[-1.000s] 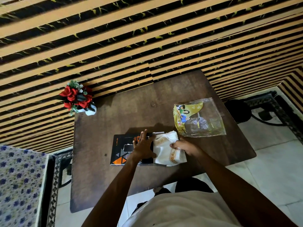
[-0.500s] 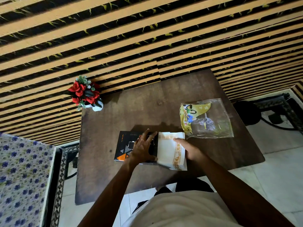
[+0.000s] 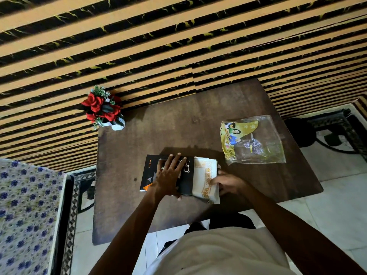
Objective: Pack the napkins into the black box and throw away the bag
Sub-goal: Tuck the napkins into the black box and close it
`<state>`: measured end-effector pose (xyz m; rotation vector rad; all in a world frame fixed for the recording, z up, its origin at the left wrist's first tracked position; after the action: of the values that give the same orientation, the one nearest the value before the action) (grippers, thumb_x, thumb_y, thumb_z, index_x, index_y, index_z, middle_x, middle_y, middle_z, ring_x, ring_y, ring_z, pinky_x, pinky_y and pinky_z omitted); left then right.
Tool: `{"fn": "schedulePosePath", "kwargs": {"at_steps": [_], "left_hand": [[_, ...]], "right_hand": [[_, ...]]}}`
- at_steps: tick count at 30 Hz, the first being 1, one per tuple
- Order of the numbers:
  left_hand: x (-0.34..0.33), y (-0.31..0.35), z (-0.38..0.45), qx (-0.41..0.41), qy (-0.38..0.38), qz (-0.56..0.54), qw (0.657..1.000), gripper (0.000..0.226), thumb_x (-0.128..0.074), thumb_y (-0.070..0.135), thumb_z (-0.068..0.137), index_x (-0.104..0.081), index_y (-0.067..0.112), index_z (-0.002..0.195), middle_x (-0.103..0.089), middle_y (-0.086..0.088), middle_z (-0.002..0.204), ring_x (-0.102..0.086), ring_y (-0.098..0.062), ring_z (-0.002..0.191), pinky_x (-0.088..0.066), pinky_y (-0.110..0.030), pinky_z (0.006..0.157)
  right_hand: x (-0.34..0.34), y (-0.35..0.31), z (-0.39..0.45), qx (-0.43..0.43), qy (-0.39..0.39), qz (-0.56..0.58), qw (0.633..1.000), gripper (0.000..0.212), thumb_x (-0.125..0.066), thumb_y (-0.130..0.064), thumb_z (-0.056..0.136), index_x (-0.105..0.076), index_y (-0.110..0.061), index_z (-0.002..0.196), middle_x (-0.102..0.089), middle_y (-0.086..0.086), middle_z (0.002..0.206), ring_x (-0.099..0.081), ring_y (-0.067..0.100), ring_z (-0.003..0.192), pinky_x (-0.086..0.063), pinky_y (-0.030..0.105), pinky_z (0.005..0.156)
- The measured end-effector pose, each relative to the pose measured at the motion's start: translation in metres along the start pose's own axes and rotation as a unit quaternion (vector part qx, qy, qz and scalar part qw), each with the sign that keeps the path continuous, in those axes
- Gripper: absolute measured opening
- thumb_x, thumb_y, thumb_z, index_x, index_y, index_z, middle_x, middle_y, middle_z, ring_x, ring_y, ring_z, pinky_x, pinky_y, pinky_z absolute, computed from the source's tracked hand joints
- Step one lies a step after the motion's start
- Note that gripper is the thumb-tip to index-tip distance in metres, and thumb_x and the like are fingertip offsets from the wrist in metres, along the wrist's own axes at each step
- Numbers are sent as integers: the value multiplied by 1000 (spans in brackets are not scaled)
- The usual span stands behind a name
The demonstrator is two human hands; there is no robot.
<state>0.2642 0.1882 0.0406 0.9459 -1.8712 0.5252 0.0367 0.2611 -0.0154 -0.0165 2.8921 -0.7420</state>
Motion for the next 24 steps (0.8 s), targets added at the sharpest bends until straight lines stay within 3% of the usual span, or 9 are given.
{"fn": "schedulePosePath", "kwargs": {"at_steps": [5,8,11,16,19,21,24], "left_hand": [[-1,-6,-2,1,-3,-43,999,146,-87,57,48,6,24,155,6,-1,165,8,-27,152,-4,-61,120],[1,-4,-5,-1,-13,-54,998,144,-88,54,49,7,25,154,8,0,165,10,-26,152,-5,-61,120],[-1,-8,-8,-8,-3,-67,998,143,-88,54,49,5,26,155,8,2,165,10,-24,152,-2,-59,119],[-7,-16,-8,-17,6,-73,997,144,-85,59,49,6,23,154,12,3,164,12,-20,152,2,-53,120],[-7,-17,-7,-18,9,-77,997,145,-85,60,49,7,23,154,12,4,164,13,-19,151,4,-51,119],[-5,-17,-7,-22,7,-79,997,145,-85,59,49,6,22,155,13,4,164,13,-19,151,4,-51,119],[-5,-22,-10,-31,9,-106,994,143,-86,57,49,3,19,155,11,0,165,10,-20,152,4,-48,121]], "right_hand": [[-28,-1,4,58,70,-22,996,62,-67,-6,82,-39,-22,135,-61,11,124,-60,31,113,-55,40,72],[-51,-8,17,90,66,-51,992,65,-75,-15,71,-47,-31,127,-65,4,115,-63,27,104,-57,48,86],[-60,-7,28,109,49,-59,991,72,-70,-16,68,-43,-38,131,-65,3,117,-63,26,104,-56,53,87],[-61,-4,15,90,134,33,986,53,-67,5,76,-53,-21,120,-65,2,97,-62,26,92,-54,54,83],[-76,-6,18,84,127,75,986,41,-52,5,85,-56,-20,119,-64,11,104,-57,22,77,-48,35,61],[-90,-10,19,88,75,131,985,30,-46,1,93,-61,-22,105,-66,13,106,-61,28,84,-49,38,68],[-100,-12,19,88,34,146,985,20,-51,-5,94,-63,-22,94,-69,7,95,-65,29,88,-53,47,85]]}}
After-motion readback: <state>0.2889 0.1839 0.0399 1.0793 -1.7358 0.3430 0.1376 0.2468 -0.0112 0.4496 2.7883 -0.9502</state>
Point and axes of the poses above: each hand's wrist, its own z-axis towards the middle knuckle, its own x-axis out of the back of the hand, y = z × x, the point moved 1 cm from there along z, towards the middle knuckle
